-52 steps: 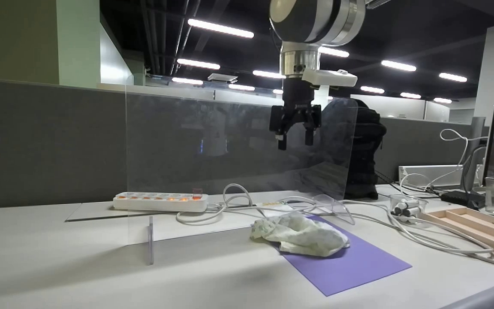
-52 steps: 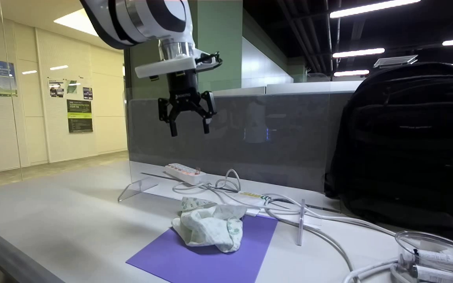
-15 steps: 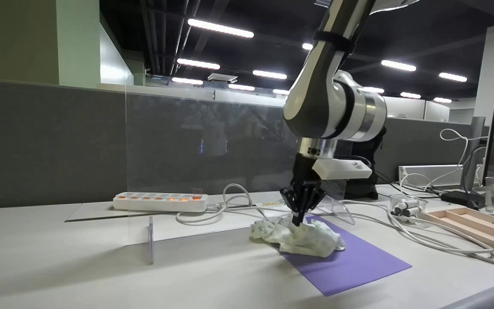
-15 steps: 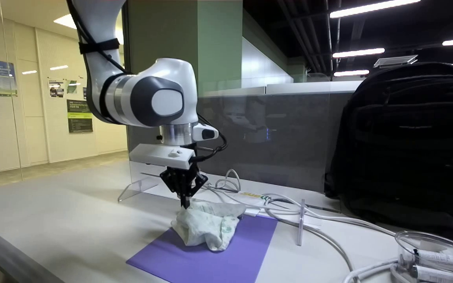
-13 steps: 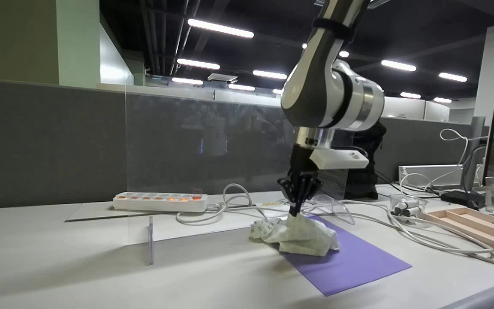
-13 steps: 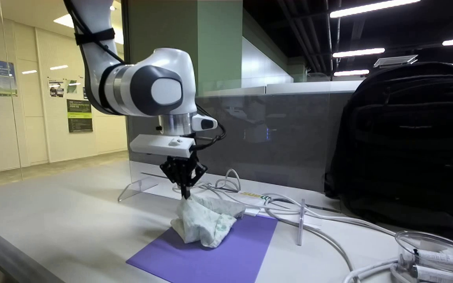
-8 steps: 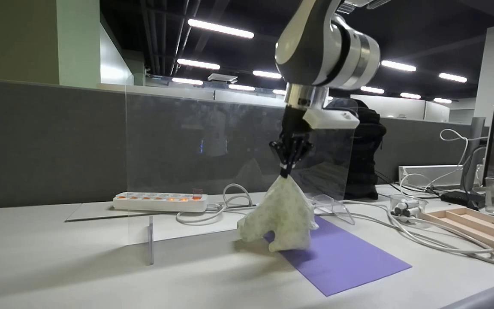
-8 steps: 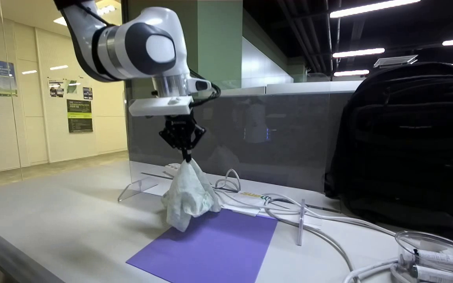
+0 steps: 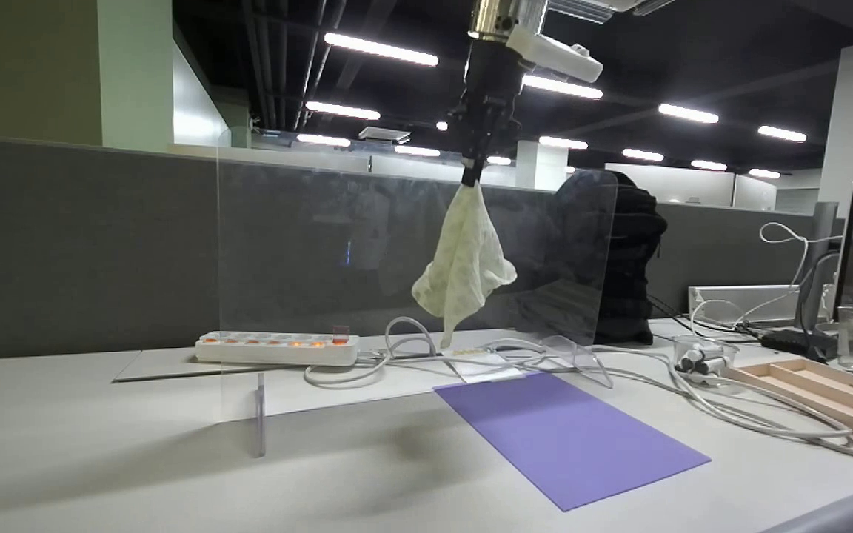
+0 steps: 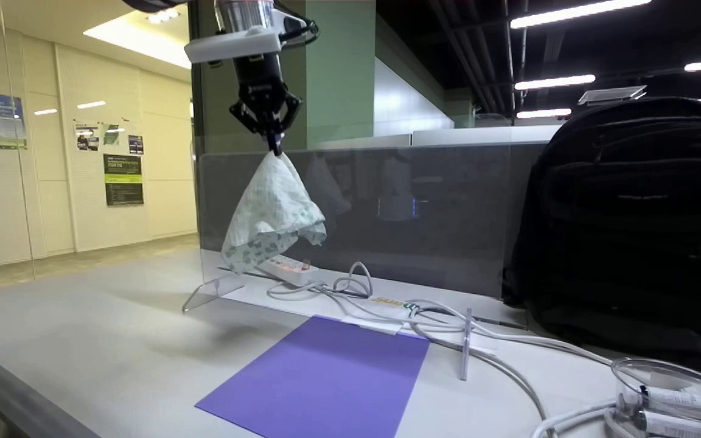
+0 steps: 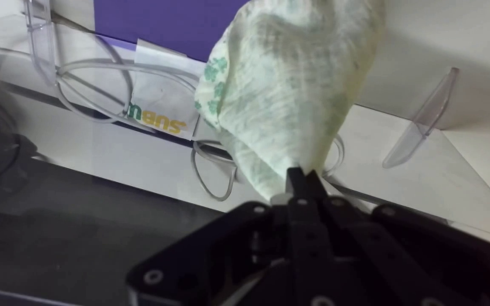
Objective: Put the cloth on the countertop shield
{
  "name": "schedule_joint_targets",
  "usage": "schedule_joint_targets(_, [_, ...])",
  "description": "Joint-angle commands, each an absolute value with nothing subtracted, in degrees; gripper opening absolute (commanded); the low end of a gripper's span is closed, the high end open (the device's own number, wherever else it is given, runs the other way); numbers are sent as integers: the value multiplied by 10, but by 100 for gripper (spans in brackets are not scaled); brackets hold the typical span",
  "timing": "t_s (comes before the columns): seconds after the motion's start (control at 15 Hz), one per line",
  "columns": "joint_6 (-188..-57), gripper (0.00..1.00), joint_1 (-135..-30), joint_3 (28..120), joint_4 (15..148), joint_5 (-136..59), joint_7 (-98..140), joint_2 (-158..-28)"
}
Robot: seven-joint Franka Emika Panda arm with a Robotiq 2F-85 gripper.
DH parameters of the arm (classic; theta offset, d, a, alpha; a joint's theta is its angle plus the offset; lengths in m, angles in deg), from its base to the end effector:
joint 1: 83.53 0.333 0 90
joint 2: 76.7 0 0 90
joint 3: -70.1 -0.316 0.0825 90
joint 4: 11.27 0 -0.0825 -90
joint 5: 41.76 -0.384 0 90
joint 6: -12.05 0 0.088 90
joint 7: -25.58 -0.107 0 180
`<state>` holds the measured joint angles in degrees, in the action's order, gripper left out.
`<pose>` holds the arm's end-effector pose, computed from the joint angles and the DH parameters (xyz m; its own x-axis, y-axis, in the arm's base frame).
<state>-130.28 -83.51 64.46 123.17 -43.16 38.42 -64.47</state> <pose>0.4995 0.0508 0.4537 0.8940 0.2979 0.3346 0.2893 -0.9542 0.0764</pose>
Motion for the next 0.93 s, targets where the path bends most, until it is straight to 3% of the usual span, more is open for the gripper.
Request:
schedule_joint_targets(0.0, [-1298, 1, -819, 661, 1229, -425, 380, -641])
schedule_joint_targets(0.47, [-1393, 0, -823, 650, 1223, -359, 342, -659])
schedule_joint_targets(0.87, [-1392, 0, -811, 643, 1189, -326, 338, -638])
